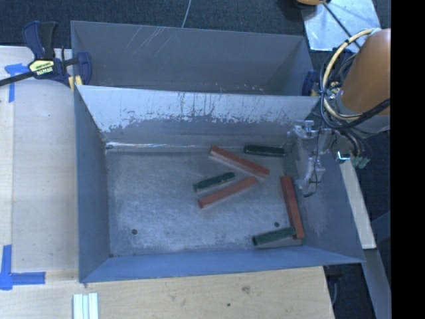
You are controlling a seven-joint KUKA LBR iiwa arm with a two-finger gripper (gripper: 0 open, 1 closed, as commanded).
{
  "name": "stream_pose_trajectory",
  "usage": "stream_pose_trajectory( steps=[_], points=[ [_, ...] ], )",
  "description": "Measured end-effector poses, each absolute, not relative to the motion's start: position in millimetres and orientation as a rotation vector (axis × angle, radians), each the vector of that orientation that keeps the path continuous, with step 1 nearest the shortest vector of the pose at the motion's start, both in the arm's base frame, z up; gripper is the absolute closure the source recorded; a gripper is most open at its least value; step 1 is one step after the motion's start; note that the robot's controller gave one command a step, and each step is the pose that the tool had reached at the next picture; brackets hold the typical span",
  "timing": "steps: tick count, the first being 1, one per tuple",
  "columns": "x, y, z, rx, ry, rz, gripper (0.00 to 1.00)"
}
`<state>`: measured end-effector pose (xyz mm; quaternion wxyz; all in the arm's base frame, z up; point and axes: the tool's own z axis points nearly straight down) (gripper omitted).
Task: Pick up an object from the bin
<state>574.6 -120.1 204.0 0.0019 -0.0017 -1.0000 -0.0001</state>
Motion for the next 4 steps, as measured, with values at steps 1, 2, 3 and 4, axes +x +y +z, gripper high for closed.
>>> stream_pose_trajectory(
  steps=[1, 2, 3, 4],
  points=[
    [583.8, -110.9, 187.8, 0.043, -3.155, 0.008, 0.00],
    [596.2, -79.8, 122.2, 0.175, -3.144, 0.003, 0.00],
    [596.4, -48.4, 87.2, 0.082, -3.142, 0.000, 0.00],
    [601.7, -45.4, 76.0, -0.131, -3.147, 0.001, 1.00]
  ],
)
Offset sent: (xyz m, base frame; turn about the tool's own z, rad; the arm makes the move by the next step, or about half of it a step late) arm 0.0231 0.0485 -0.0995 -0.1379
